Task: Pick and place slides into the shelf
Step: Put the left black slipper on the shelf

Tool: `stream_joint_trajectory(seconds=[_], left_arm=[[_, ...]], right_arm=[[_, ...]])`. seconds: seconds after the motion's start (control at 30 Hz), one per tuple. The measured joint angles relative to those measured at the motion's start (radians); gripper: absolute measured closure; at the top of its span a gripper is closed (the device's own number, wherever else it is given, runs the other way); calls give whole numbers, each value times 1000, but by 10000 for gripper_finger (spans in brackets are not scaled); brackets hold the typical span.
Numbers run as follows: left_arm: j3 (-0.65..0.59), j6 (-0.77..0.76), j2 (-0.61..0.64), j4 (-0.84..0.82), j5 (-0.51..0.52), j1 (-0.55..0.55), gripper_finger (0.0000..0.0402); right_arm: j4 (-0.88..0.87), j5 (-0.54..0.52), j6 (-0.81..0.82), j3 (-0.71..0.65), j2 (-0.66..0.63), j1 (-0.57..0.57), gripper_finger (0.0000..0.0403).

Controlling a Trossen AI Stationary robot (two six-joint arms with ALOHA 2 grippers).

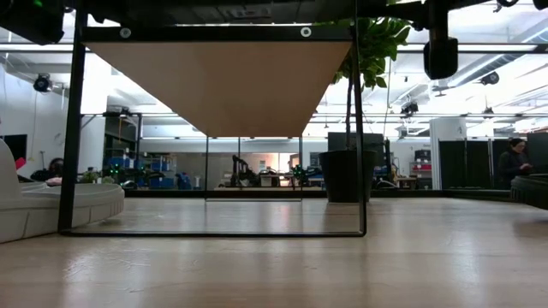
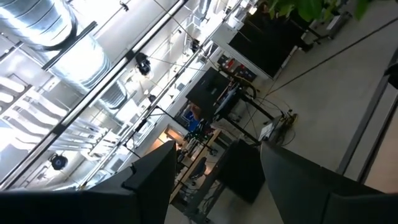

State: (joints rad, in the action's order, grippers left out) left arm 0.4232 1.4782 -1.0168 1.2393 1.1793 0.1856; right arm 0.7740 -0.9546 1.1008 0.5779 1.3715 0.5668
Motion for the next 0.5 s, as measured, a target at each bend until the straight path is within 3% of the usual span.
stream_joint_trajectory(seconds=[0.5], left_arm=[[1, -4, 4, 10, -37, 0, 182]], right_arm=[[-10, -96, 164, 27, 115, 61, 362]])
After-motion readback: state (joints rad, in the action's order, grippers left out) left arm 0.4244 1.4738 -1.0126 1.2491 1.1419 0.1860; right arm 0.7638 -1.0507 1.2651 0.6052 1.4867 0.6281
